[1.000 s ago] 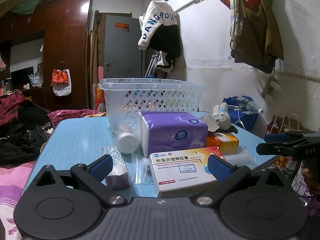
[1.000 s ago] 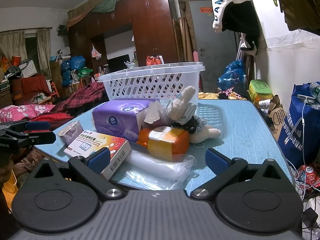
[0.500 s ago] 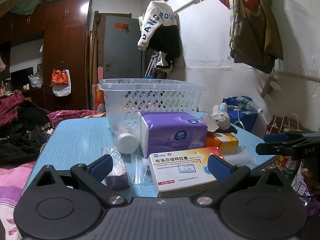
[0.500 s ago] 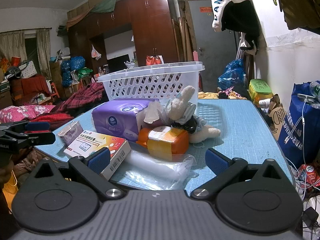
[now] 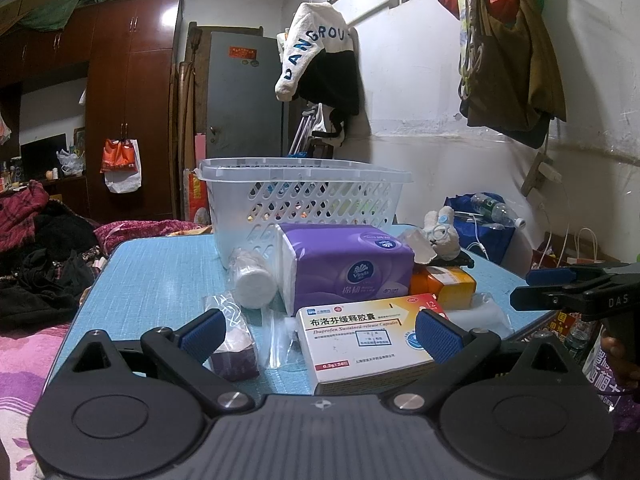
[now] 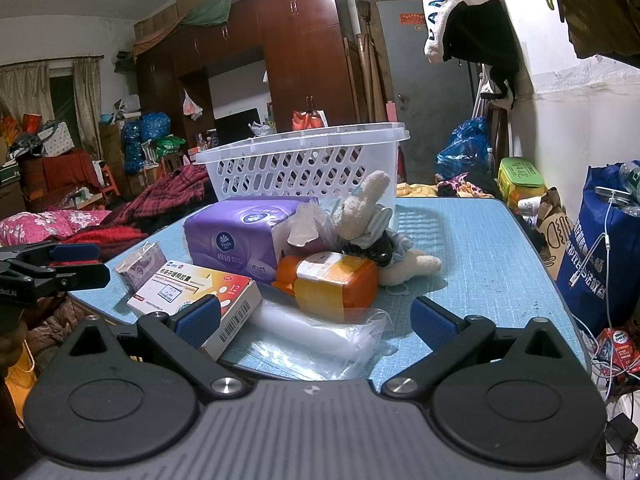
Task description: Organize objects
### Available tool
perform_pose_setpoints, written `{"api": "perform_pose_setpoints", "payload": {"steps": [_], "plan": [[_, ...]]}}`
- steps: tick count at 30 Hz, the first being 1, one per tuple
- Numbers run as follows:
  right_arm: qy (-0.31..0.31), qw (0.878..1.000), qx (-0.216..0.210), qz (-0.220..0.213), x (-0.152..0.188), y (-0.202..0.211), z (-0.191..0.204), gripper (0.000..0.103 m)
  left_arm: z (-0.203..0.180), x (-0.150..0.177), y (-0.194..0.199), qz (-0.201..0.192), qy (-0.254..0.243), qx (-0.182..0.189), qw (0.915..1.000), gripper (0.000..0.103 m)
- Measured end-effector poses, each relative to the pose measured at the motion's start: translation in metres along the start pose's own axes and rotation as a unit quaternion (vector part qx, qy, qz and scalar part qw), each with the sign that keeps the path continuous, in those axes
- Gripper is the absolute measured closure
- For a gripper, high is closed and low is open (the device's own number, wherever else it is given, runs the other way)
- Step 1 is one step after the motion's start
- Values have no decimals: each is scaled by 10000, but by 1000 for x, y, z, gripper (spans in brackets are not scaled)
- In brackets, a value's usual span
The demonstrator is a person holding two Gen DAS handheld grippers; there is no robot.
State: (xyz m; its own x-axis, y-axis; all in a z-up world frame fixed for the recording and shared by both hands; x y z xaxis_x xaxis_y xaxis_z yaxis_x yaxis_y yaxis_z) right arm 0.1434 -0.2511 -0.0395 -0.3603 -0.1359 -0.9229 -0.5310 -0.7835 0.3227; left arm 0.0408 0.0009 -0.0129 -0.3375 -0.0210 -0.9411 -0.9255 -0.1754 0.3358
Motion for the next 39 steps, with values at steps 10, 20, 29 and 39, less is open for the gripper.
{"api": "perform_pose_setpoints", "payload": {"steps": [10,20,29,39], "plan": [[-7,10000,-8,4,0,0,0,0,-2,-1,2,-37,-17,31,10000,1],[-16,10000,-13,-2,0,0,0,0,-2,-1,3,-169,22,14,9999,1],[15,9981,-134,-600,-3,6,-5,0,6,-10,-1,-581,4,-163,9982,0],[93,9969,-118,-777,-15,-2,-16,7,31,-17,-17,-575,358,-207,9975,0]]}}
Point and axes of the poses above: each gripper's, at about its wrist camera, not at the fingertips, and y roughly against the way its jaws point, z to its left, x to its underside, the point moved 4 cm from there along -y, roughly the way its jaws point, and after that the axes turned 11 degrees about -x, right-handed, at the moved point
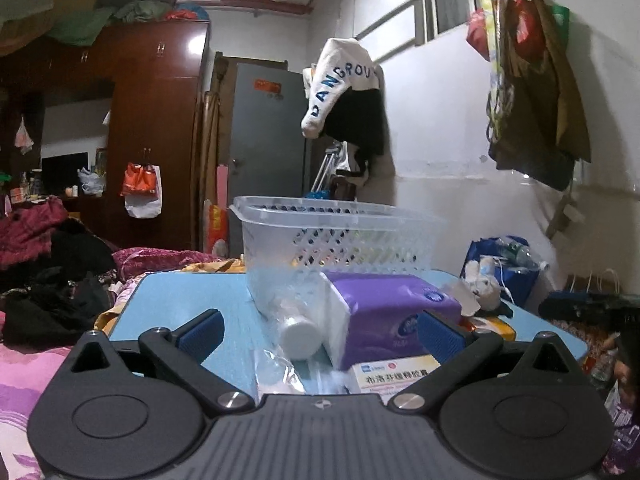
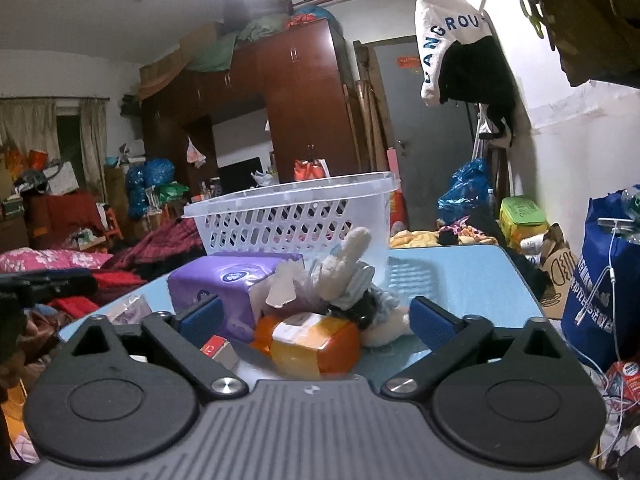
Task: Organize objects
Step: 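Grasp the silver foil packet with the right tool while the left tool grasps the bagged purple box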
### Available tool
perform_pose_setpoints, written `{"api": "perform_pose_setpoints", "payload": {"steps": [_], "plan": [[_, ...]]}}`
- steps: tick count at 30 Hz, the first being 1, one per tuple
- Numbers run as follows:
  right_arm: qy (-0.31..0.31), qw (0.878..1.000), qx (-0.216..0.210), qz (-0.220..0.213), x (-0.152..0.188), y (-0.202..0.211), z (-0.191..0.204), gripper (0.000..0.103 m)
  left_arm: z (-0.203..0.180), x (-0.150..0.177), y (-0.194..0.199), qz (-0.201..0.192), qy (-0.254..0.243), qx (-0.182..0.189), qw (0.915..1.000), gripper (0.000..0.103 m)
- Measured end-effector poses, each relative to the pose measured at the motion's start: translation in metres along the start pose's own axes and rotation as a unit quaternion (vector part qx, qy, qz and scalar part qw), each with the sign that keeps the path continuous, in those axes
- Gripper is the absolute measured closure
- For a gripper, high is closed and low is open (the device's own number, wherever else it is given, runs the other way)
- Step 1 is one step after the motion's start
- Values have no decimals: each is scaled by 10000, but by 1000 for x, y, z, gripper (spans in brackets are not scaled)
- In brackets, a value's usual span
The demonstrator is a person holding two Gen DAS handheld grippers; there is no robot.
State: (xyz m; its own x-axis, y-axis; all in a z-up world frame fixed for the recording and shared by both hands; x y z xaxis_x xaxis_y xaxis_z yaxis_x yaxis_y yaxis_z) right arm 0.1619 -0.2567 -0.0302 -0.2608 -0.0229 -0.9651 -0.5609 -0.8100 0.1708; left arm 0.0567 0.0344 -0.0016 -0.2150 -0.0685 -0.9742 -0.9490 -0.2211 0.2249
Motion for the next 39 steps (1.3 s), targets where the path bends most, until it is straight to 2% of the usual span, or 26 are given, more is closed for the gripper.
{"api": "perform_pose_setpoints", "payload": {"steps": [4,6,9,14,18,27,39], "plan": [[111,9999,-69,110,4,-3,6,16,6,7,-2,105,-25,-78,9999,1],[159,9998,-38,107,4,-4,6,19,7,10,-3,129,-39,-106,9999,5],[199,9998,-69,24,1,-8,12,30,8,17,-8,242,-78,-81,9996,11],[474,9987,-153,126,-6,-37,25,43,9,27,-15,374,-177,-56,9991,12],[430,9983,-75,378,-2,-61,21,61,13,32,-20,462,-186,-38,9988,14],[354,9984,180,397,2,-48,6,63,13,39,-25,566,-193,15,9982,14],[428,9946,401,859,-5,-87,2,63,9,38,-28,525,-225,49,9984,14]]}}
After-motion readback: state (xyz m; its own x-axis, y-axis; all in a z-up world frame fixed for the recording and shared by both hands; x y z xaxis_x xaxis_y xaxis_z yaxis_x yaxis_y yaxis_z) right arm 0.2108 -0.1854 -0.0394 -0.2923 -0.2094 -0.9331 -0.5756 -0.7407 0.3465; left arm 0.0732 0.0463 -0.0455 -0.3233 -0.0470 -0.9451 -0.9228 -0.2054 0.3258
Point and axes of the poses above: each gripper's, at about its wrist camera, not at the fingertips, and y roughly against the way its jaws point, z to its left, x to its underside, the point moved 4 cm from there along -y, roughly the way its jaws point, and after that the axes turned 11 degrees about -x, right-handed, at the moved point
